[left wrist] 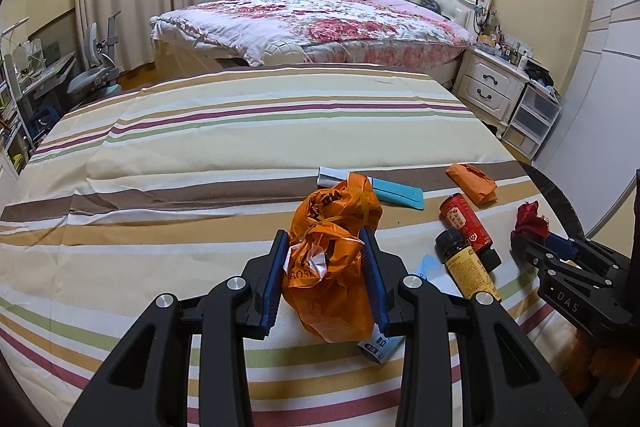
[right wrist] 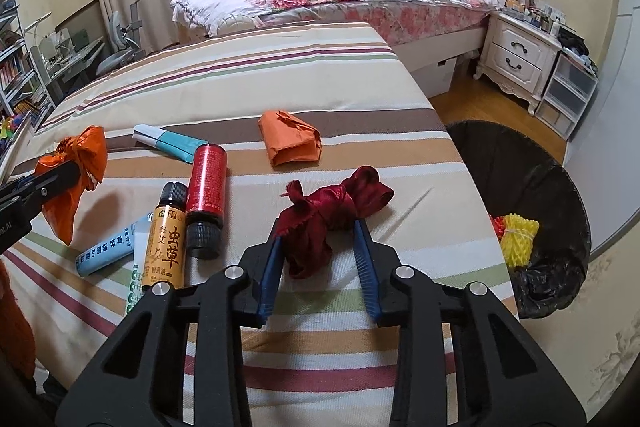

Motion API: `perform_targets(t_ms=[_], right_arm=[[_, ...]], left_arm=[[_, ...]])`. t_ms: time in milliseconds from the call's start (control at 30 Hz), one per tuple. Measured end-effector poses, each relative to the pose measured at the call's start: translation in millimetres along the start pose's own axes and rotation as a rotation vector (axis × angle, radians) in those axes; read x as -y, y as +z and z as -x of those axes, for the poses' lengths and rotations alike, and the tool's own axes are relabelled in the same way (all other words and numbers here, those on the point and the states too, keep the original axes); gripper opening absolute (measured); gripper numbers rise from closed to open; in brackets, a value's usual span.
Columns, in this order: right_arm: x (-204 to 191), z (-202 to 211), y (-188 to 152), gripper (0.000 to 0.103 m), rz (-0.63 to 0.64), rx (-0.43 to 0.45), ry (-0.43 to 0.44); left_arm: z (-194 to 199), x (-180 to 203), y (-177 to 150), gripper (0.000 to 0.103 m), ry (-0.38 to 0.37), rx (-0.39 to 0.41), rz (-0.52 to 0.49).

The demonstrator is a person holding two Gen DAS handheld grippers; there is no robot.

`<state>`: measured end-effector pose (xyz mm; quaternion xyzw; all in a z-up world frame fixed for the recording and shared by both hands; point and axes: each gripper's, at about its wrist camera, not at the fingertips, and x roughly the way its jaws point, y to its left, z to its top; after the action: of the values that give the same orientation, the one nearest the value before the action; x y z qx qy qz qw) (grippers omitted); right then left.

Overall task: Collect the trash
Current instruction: 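Carry the red cloth and orange bag over the black bin and open both tools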

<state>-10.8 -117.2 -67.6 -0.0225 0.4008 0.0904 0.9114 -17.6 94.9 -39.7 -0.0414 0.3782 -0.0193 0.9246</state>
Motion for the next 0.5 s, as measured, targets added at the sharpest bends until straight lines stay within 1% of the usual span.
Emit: perform_targets(t_ms=[233, 500], right_arm=[[10, 16, 7, 0.033, -0.009, 0.044, -0.024], [47, 37, 20, 0.033, -0.055, 0.109, -0.086]], left_arm=[[4, 21, 13, 0.037, -0.027, 0.036, -0.030], [3, 64, 33, 0.037, -0.070, 0.075, -0.072]])
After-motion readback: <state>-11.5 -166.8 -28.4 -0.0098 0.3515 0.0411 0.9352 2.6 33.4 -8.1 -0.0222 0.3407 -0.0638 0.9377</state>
